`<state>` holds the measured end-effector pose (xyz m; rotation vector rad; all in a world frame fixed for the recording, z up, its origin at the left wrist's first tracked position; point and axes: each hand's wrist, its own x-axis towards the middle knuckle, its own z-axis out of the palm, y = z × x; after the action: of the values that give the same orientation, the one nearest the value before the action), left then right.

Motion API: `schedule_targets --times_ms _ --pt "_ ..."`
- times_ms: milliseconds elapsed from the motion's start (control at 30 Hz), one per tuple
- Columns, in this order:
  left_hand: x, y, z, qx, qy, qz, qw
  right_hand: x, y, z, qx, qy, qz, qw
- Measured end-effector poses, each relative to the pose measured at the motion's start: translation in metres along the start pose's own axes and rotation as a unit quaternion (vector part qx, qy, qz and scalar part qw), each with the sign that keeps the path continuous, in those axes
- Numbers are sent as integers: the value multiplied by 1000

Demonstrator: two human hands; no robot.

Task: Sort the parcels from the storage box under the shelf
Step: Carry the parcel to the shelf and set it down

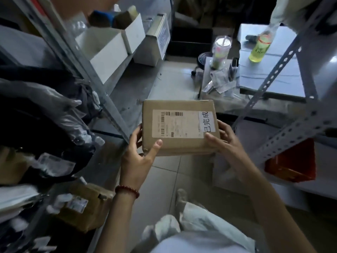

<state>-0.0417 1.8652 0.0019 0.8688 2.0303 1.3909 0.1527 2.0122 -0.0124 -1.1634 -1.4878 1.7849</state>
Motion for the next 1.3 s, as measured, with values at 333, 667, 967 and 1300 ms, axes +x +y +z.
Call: schedule_targets --times_ms 333,667,967,1300 --pt "170 31 28 -9 8 14 1000 166 -52 -4 9 5 -12 1000" --pt "383 42 28 8 -65 49 997 324 -102 25 13 73 -26 997" --pt "539 63 62 17 -140 49 989 447 -138 19 28 131 -17 991" --pt "729 102 126 42 -114 51 991 648 -192 -13 62 116 -39 990"
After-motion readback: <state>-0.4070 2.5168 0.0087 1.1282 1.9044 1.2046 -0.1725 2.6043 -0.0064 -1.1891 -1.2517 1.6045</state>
